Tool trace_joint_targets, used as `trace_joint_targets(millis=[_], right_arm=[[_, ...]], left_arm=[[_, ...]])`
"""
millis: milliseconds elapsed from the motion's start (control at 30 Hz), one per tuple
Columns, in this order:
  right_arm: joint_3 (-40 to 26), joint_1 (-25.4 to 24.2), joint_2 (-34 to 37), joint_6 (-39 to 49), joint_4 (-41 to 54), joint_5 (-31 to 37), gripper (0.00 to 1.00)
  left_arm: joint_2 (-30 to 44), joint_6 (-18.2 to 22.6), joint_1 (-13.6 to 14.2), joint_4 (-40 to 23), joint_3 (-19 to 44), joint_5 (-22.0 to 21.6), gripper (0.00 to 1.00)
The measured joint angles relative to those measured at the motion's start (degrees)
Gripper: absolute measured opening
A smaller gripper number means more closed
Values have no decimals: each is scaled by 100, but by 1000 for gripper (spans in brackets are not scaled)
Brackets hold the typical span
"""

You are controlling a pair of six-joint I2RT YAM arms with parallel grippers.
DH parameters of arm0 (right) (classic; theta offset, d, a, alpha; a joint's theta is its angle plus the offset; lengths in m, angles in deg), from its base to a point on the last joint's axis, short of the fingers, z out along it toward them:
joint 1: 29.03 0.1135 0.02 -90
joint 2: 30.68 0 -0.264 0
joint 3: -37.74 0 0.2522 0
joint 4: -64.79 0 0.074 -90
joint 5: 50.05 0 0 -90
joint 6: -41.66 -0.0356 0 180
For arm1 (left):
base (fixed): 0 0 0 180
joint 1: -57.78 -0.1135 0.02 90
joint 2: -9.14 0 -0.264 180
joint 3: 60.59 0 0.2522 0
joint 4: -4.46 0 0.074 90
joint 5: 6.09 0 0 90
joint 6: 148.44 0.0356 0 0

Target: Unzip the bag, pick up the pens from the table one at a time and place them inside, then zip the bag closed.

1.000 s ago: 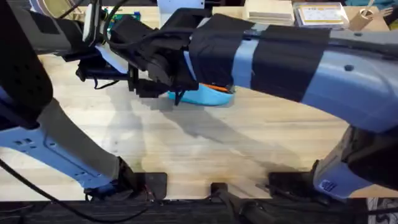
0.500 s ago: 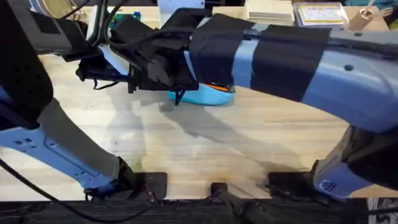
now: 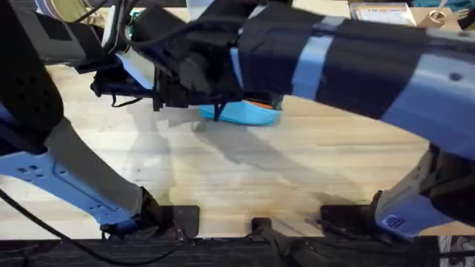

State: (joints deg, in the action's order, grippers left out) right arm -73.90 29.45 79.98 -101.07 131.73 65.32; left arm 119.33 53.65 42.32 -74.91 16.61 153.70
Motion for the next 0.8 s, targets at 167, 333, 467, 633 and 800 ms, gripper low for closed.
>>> trace_joint_targets(millis=[167, 333, 467, 633, 800], right_arm=[[-64, -167, -56, 224, 242, -232, 33], [-70, -318, -56, 354, 342, -444, 34], [-104, -530, -56, 592, 536, -739, 33], [-136, -897, -56, 791, 765, -1239, 33], [-165, -1175, -56, 1088, 1008, -1615, 32]], left_arm=[[0, 0, 55, 2, -3, 81, 43], [0, 0, 61, 4, -9, 100, 43], [0, -2, 69, 26, -9, 94, 43], [0, 0, 84, 25, -9, 99, 43], [0, 0, 98, 28, -15, 75, 43]])
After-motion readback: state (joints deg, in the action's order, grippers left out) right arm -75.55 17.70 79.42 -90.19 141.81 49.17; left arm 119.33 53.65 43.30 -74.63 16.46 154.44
